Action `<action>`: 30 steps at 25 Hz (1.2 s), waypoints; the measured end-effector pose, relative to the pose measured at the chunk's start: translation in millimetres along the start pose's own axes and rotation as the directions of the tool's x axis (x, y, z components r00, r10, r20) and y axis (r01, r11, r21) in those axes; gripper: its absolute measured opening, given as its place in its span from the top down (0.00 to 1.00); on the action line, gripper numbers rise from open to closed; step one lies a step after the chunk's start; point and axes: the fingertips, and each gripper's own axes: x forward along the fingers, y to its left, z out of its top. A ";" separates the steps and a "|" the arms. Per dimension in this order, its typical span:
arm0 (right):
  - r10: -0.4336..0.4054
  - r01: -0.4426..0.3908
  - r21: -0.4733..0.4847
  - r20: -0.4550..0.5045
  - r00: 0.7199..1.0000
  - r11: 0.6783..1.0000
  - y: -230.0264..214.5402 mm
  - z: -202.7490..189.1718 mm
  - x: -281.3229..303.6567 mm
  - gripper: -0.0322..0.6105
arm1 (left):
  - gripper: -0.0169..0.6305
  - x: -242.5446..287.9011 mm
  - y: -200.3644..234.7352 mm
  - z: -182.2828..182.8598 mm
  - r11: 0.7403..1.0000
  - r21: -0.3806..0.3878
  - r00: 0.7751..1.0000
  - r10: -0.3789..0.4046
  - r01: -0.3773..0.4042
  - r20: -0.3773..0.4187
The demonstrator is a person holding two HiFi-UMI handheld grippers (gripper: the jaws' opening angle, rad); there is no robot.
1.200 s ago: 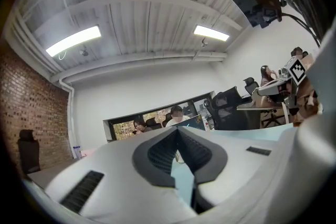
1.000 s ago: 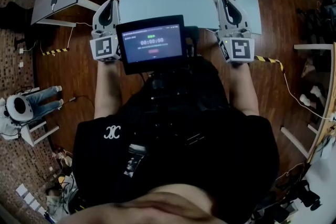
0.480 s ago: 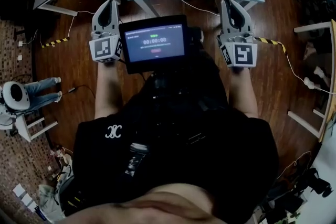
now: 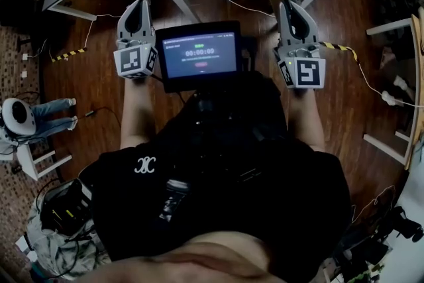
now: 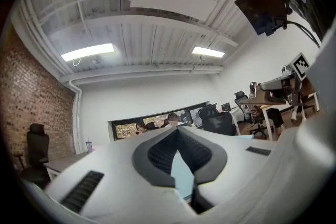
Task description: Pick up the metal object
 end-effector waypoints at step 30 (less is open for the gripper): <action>0.019 -0.019 0.020 -0.005 1.000 1.000 -63.7 1.1 9.6 0.94 | 0.95 45.5 -58.4 26.3 1.000 -0.009 0.999 -0.009 0.008 -0.035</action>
